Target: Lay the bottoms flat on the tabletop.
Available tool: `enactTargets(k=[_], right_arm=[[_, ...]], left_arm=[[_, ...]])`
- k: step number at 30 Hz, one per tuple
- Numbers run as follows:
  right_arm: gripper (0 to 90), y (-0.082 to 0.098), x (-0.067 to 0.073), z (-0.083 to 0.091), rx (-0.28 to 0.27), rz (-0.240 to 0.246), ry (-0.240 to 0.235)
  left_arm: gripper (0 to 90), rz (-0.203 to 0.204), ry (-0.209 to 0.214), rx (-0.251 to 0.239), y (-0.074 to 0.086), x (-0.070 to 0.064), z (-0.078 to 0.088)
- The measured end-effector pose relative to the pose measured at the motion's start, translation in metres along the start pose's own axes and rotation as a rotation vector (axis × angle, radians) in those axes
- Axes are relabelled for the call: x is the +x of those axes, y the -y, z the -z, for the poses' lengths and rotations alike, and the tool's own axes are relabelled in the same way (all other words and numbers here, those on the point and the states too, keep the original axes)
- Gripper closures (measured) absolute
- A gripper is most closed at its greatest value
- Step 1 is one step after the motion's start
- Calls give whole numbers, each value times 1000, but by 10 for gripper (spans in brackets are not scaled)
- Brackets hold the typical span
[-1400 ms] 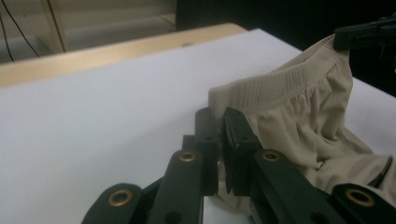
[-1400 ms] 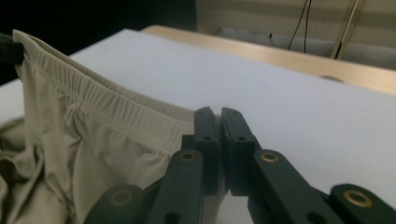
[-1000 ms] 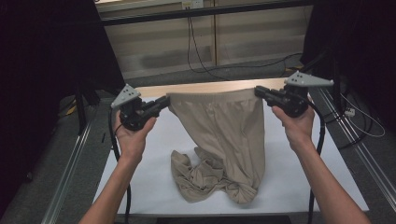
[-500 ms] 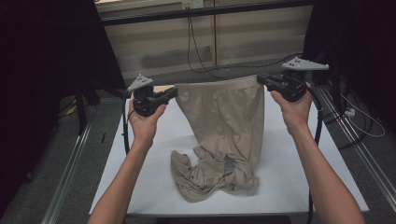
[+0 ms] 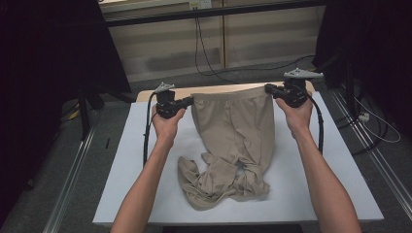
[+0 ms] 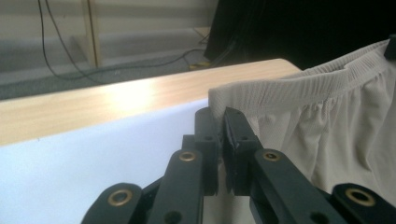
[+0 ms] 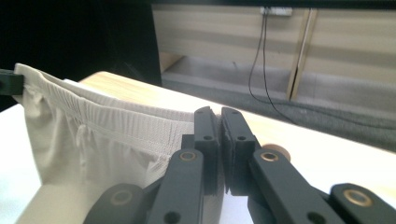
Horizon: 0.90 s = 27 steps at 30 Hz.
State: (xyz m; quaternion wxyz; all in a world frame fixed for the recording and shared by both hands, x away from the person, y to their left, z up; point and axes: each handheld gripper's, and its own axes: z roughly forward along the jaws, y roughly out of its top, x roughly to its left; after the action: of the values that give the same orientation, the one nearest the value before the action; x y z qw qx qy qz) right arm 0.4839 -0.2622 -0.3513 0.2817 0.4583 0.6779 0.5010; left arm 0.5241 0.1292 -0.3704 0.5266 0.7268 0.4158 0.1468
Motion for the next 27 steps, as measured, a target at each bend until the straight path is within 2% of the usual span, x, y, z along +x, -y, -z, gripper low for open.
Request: enactTargets(k=[2,3,4,5,6,7,8,9,10,11,13,14,15,16,17,18,19,21,22,23,24,25,26,27], right_arm=[[863,7,-6,-13,28,-3,30],[863,7,-6,-13,28,-3,30],[858,10,-9,-22,54,2,62],[858,10,-9,-22,54,2,62],[834,10,-10,-25,61,-3,72],[629,11,-11,-30,65,-28,109],[629,11,-11,-30,65,-28,109],[557,12,-11,-32,62,-34,134],[527,14,-12,-32,78,-32,129],[527,14,-12,-32,78,-32,129],[448,18,-12,-29,97,-43,123],[452,24,-10,-22,99,-40,109],[452,24,-10,-22,99,-40,109],[426,31,-4,-12,106,-25,79],[426,31,-4,-12,106,-25,79],[409,40,5,-1,119,-7,48],[409,40,5,-1,119,-7,48],[400,49,16,12,119,3,5],[420,58,29,26,119,21,-27],[420,58,29,26,119,21,-27],[439,62,35,33,125,33,-49],[471,69,47,46,129,58,-76],[518,73,53,52,126,59,-100],[518,73,53,52,126,59,-100]], left_arm=[[857,4,-4,15,3,1,-11],[855,4,-4,15,3,1,-11],[846,17,-14,17,6,2,-20],[800,17,-14,17,6,2,-20],[800,26,-40,11,8,3,-24],[460,27,-100,35,12,4,-30],[447,27,-100,35,12,4,-30],[447,9,-114,55,14,4,-31],[337,7,-116,82,18,3,-30],[278,7,-116,82,18,3,-30],[264,-20,-105,87,21,1,-25],[244,-51,-98,96,24,-3,-18],[223,-51,-98,96,24,-3,-18],[214,-68,-84,101,27,-7,-8],[200,-68,-84,101,27,-7,-8],[186,-71,-82,93,29,-10,-3],[186,-76,-82,90,31,-13,2],[175,-91,-75,90,37,-18,13],[157,-91,-59,89,44,-24,22],[147,-91,-59,89,44,-24,22],[147,-95,-51,89,49,-26,26],[143,-104,-40,91,58,-31,34],[143,-104,-40,91,58,-31,34],[143,-106,-37,89,63,-34,38]])
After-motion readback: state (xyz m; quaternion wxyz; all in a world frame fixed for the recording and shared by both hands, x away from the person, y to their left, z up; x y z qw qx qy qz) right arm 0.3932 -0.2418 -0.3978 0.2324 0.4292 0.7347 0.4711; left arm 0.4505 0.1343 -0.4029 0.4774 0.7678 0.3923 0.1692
